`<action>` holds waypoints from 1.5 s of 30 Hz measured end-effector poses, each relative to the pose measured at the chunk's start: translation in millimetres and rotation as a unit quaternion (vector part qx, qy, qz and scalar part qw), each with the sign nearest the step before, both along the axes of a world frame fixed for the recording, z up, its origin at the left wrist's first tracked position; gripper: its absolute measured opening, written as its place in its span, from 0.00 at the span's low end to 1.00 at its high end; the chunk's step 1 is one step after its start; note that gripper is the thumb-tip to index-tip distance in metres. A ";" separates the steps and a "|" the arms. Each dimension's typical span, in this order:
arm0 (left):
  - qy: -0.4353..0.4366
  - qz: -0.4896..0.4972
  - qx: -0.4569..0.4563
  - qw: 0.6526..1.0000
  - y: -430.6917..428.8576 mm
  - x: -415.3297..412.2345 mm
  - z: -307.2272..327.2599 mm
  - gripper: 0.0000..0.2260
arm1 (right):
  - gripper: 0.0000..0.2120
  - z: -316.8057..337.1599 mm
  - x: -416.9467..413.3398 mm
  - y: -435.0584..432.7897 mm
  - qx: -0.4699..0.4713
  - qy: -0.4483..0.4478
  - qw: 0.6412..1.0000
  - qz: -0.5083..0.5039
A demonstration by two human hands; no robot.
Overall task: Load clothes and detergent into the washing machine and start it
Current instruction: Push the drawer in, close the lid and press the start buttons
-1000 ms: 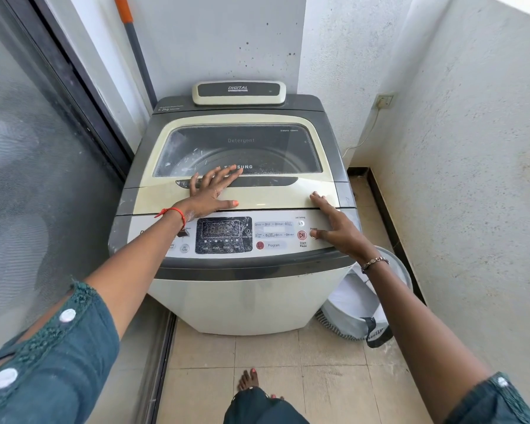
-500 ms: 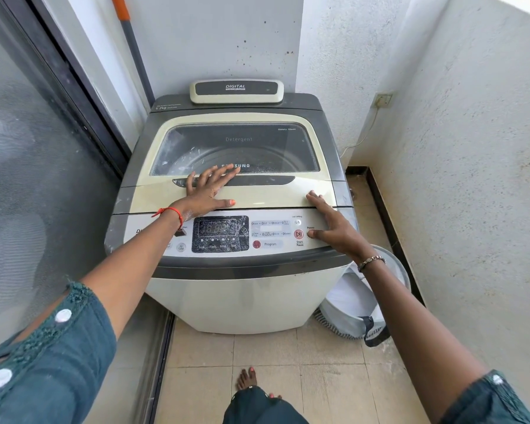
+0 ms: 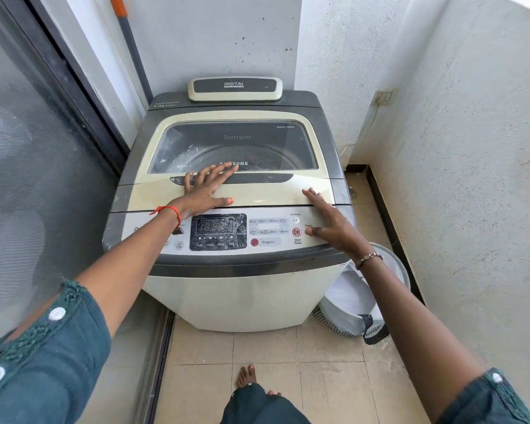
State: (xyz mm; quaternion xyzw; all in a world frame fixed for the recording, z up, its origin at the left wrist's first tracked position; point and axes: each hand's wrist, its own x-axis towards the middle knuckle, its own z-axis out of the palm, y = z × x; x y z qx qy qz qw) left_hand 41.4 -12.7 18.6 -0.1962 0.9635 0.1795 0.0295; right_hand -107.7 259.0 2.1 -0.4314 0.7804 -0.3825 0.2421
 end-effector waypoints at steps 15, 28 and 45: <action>0.000 -0.004 0.012 1.000 1.8 1.5 2.2 0.32 | 0.38 -5.1 5.4 -0.3 -0.016 -0.016 0.999 -0.033; 0.019 -0.005 0.063 0.998 -1.2 0.5 2.0 0.35 | 0.42 -18.7 27.3 -19.2 0.079 0.172 0.976 -0.109; 0.171 -0.017 0.121 0.978 -1.1 12.1 -13.3 0.25 | 0.49 -23.3 110.1 -83.9 0.053 0.197 0.970 -0.136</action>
